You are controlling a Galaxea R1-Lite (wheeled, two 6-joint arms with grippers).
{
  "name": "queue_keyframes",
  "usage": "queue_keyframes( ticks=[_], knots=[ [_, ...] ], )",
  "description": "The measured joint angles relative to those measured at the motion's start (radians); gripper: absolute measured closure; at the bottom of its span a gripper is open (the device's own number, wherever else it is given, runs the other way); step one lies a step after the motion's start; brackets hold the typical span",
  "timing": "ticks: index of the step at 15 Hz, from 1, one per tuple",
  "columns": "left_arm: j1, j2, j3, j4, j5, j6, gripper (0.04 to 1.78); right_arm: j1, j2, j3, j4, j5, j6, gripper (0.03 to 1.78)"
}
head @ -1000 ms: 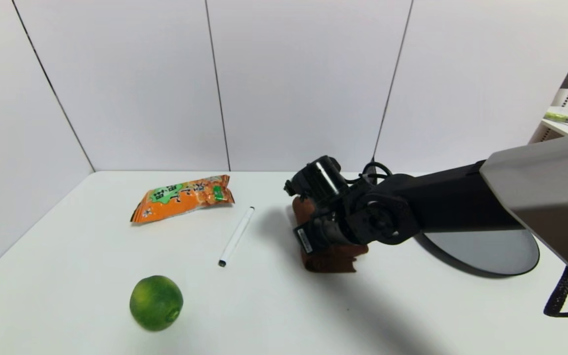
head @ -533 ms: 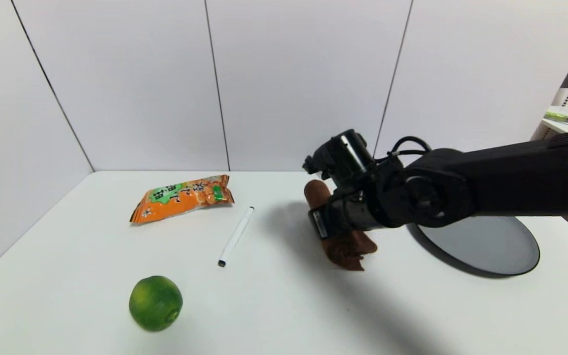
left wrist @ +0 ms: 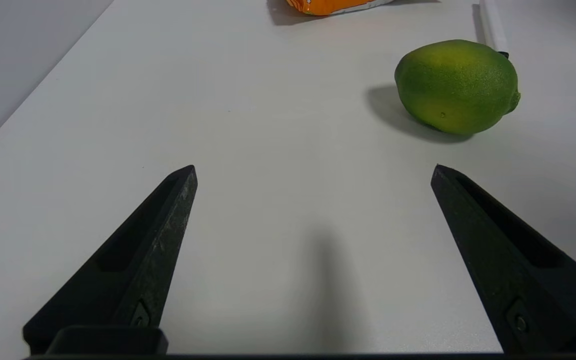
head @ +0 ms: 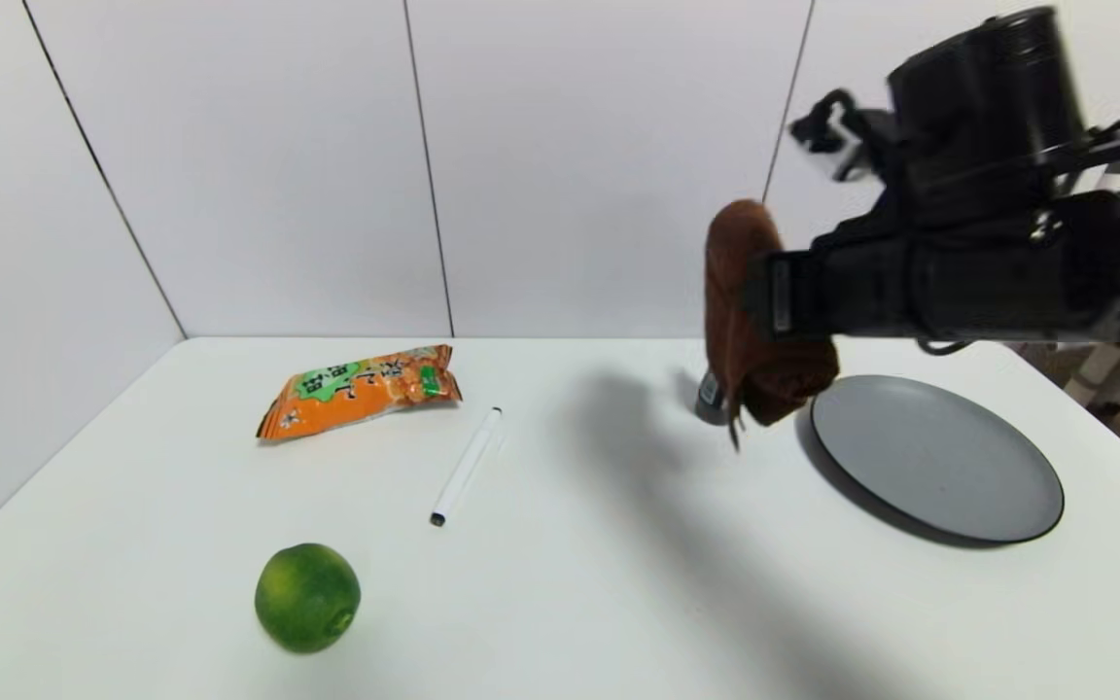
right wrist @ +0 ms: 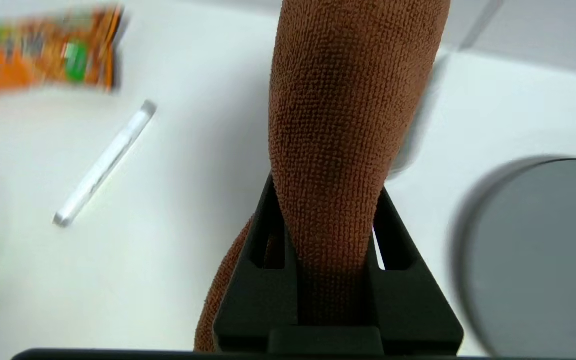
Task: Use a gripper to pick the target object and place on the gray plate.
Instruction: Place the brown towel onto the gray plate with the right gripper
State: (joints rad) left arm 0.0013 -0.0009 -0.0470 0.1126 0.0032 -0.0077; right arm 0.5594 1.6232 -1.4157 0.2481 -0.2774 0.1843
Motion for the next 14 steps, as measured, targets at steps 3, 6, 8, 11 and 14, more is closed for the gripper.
queue_keyframes(
  ticks=[3,6,8,11,14],
  knots=[
    [0.0,0.0,0.0,0.0,0.0,0.0,0.13,-0.157,-0.07,0.001,0.0,0.026,-0.084,1.48],
    [0.0,0.0,0.0,0.0,0.0,0.0,0.13,-0.346,-0.105,0.03,0.001,0.095,-0.165,1.48],
    [0.0,0.0,0.0,0.0,0.0,0.0,0.13,-0.456,-0.106,0.056,0.0,0.156,-0.235,1.48],
    [0.0,0.0,0.0,0.0,0.0,0.0,0.13,-0.561,-0.074,0.091,-0.009,0.211,-0.34,1.48],
    [0.0,0.0,0.0,0.0,0.0,0.0,0.13,-0.588,-0.014,0.119,-0.012,0.213,-0.381,1.48]
  ],
)
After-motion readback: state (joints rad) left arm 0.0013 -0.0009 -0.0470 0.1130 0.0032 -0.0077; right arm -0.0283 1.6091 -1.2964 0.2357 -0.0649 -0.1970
